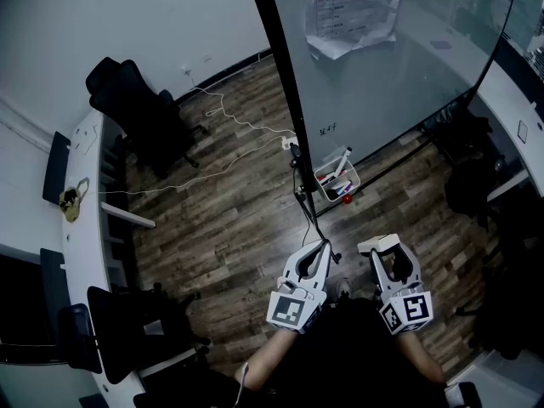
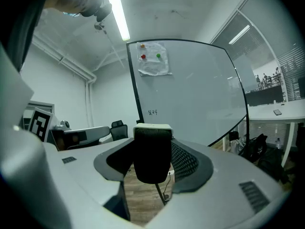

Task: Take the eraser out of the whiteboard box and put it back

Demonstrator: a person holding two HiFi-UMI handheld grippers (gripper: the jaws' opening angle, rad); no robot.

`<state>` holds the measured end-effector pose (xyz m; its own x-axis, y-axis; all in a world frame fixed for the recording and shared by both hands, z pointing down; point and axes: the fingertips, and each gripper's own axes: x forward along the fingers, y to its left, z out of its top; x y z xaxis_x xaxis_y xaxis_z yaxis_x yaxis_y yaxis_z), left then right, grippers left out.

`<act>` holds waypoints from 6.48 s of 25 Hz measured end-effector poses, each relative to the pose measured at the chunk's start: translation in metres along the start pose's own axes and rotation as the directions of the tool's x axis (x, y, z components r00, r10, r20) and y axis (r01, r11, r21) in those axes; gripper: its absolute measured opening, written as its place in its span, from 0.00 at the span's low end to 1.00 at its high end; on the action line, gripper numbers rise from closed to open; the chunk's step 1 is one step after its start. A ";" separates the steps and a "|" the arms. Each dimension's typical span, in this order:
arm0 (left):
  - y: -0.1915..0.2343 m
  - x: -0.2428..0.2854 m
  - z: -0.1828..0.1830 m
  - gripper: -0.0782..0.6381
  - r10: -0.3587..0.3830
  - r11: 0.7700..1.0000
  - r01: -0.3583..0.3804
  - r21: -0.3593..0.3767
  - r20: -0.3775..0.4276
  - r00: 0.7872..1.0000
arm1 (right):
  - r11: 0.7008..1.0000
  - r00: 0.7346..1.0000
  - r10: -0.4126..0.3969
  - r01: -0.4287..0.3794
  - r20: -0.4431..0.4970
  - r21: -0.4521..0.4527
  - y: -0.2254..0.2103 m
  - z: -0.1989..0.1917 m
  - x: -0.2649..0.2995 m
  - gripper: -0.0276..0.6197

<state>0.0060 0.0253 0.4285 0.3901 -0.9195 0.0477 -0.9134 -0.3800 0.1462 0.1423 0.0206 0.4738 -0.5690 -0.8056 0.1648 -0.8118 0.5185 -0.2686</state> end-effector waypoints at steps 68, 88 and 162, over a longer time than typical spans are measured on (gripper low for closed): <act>0.067 0.034 -0.009 0.12 0.020 0.998 -0.017 -0.054 0.041 0.999 | 0.988 0.995 0.084 -0.090 -0.049 -0.122 0.004 0.000 0.092 0.41; 0.094 0.099 -0.013 0.12 0.112 0.993 -0.111 -0.036 0.024 0.993 | 0.950 0.956 0.249 -0.272 -0.155 -0.153 -0.024 -0.020 0.180 0.41; 0.102 0.098 -0.026 0.12 0.130 0.990 -0.129 -0.053 0.002 0.992 | 0.926 0.938 0.254 -0.307 -0.237 -0.221 -0.010 -0.049 0.201 0.38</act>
<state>-0.0456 -0.1009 0.4736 0.2682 -0.9613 0.0638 -0.9487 -0.2520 0.1908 0.0297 -0.1324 0.5557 -0.7707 -0.5558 0.3115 -0.6062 0.7903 -0.0897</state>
